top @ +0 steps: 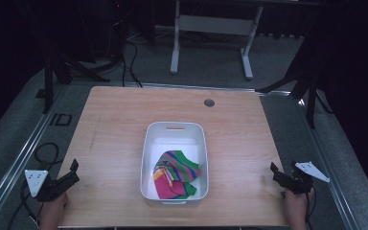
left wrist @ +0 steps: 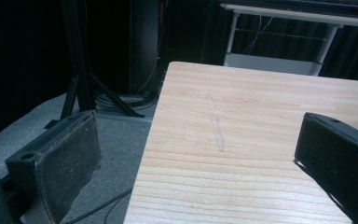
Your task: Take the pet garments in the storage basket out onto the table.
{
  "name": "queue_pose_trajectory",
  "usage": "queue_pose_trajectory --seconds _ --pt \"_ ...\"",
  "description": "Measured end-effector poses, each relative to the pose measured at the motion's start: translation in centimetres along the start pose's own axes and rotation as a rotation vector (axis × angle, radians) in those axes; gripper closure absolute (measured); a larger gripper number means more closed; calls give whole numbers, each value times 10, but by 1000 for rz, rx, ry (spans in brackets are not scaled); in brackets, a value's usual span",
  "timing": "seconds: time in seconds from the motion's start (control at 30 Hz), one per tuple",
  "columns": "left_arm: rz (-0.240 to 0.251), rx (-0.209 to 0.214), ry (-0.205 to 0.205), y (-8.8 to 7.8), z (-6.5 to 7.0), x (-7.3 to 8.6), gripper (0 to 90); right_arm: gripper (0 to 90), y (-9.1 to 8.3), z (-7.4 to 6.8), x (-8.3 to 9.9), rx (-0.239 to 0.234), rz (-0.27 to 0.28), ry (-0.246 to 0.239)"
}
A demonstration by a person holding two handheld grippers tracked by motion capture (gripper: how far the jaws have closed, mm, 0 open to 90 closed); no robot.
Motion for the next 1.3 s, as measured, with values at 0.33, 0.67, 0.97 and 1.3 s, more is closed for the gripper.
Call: queue_pose_trajectory --seconds 0.33,0.67,0.97,1.3 --pt "-3 3 1 1 0 0 9 122 2 5 -1 -34 -31 13" --pt "-6 3 -1 0 0 0 9 149 12 -1 -7 -191 -177 -233" --pt "-6 5 -3 0 0 0 9 133 11 -22 -18 -445 -289 -326" --pt "-8 7 -3 0 0 0 9 141 5 -47 -38 -610 -332 -456"
Point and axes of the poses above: each handheld gripper's, and its own axes: y roughly forward along the jaws, x roughly out of its underside, z roughly to its right, the point moved 2 cm from there along y, roughly forward along the jaws, and after that the axes turned 12 degrees about -z, right-handed, at the moved point
